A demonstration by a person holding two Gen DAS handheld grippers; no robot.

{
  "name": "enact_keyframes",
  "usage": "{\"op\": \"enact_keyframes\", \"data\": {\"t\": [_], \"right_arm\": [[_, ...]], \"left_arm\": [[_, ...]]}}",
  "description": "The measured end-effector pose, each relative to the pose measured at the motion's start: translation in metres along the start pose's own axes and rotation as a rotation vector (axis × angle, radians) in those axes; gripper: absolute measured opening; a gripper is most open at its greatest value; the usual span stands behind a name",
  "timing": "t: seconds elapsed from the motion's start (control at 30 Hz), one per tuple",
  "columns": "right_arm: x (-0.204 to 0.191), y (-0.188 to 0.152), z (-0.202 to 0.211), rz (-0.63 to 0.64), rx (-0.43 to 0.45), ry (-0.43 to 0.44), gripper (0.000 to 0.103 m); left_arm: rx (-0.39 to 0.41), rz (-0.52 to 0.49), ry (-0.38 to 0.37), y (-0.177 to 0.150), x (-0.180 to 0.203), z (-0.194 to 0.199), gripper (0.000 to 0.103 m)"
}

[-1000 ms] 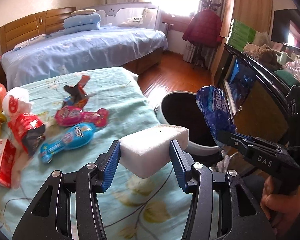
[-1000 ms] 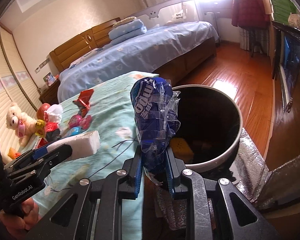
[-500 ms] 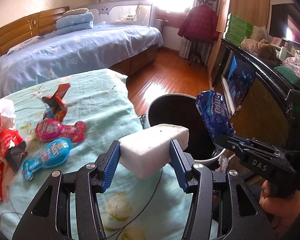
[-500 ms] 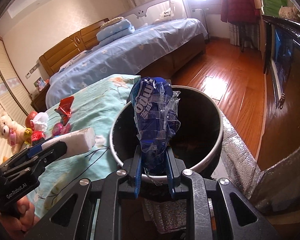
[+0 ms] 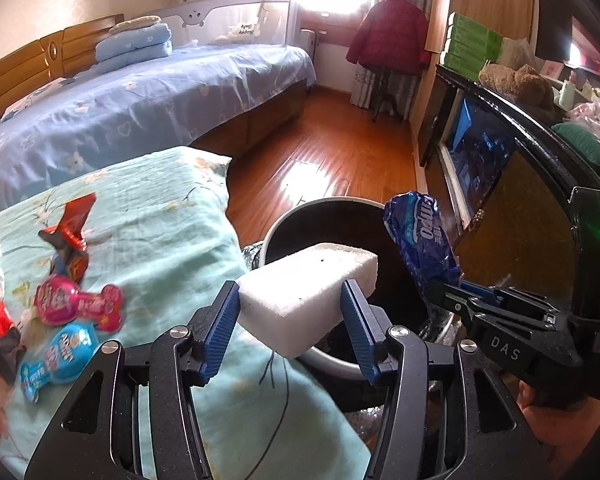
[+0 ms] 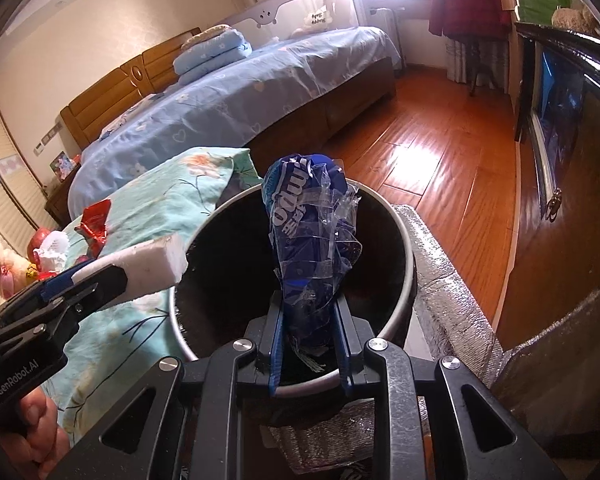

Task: Collect trash
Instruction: 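Carry sponge and wrapper over the bin and open both tools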

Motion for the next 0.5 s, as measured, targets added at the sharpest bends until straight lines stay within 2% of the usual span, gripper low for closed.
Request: {"op": "enact_keyframes", "data": {"t": [0.5], "right_arm": [[0.014, 0.009, -0.005, 0.005, -0.015, -0.016, 0.025]], "left_arm": [[-0.046, -0.014, 0.004, 0.002, 0.002, -0.024, 0.055]]}}
Point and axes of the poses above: each gripper's, at about its wrist camera, not at the fingertips, and z roughly against the way its jaws point, x to its right, y to its top, the point moved 10 cm from there along -z, roughly the way its jaws point, and after that the axes turned 8 degrees about -y, right-handed, at the moved point
